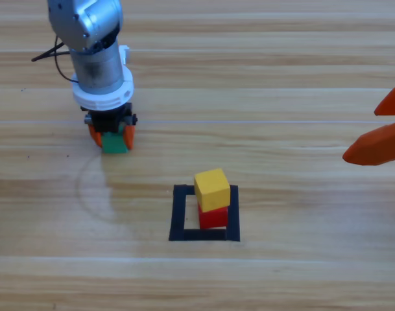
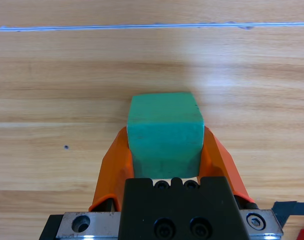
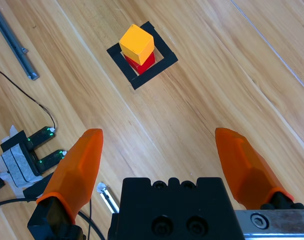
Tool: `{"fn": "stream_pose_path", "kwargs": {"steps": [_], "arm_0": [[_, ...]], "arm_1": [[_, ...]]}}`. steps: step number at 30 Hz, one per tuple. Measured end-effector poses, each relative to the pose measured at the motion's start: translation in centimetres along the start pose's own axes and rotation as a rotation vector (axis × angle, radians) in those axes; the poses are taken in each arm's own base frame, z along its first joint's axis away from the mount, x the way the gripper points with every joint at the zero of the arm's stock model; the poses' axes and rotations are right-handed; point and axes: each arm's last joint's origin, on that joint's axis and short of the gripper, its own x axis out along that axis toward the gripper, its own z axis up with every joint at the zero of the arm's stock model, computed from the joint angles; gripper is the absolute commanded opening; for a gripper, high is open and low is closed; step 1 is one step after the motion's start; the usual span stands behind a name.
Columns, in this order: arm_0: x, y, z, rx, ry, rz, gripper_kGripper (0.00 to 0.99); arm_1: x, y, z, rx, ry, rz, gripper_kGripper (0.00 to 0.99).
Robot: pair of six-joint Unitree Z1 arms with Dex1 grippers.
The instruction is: Stack the blocks in the rectangular block: red at the bottom, yellow in the middle, green on top
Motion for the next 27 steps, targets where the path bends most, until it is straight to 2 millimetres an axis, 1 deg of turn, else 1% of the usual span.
{"fn": "stream_pose_path", "kwargs": {"steps": [3,4,6,9,10,12,14,16,19,23,27], "arm_0": [[-0.2,1.0,0.1,-0.008,0.004,0.003,0.018],[-0.5,1.3,0.2,-0.011,0.008,-0.001,0.0],[-1.4,1.8,0.1,-0.018,0.031,0.0,0.0],[-5.3,1.8,0.2,-0.059,0.063,0.016,0.0],[-7.3,1.6,0.2,-0.081,0.049,0.008,0.0],[-10.3,1.3,-0.5,-0.103,0.007,-0.018,0.0],[-12.9,0.7,-2.1,-0.132,-0.028,-0.05,0.0],[-14.9,-0.2,-4.0,-0.146,-0.051,-0.077,0.0],[-16.4,-2.0,-7.0,-0.14,-0.052,-0.093,0.0],[-16.7,-4.7,-10.6,-0.119,-0.026,-0.091,0.0],[-16.2,-6.8,-13.4,-0.116,0.003,-0.072,0.0]], "arm_1": [[0.0,0.0,0.0,0.0,0.0,0.0,0.99],[0.0,0.0,0.0,0.0,0.0,0.001,0.99],[0.0,0.0,0.0,0.0,0.0,0.001,0.99],[0.0,0.0,0.0,0.0,0.0,0.001,0.99],[0.0,0.0,0.0,0.0,0.0,0.001,0.99],[0.0,0.0,0.0,0.0,0.0,0.001,0.99],[0.1,0.0,0.0,0.001,0.002,0.001,0.99],[0.1,0.0,0.0,0.001,0.004,0.001,0.99],[0.3,-0.1,0.0,0.002,0.008,0.002,0.989],[0.8,-0.2,0.1,0.007,0.024,0.004,0.989],[1.6,-0.4,0.1,0.013,0.047,0.007,0.989]]}}
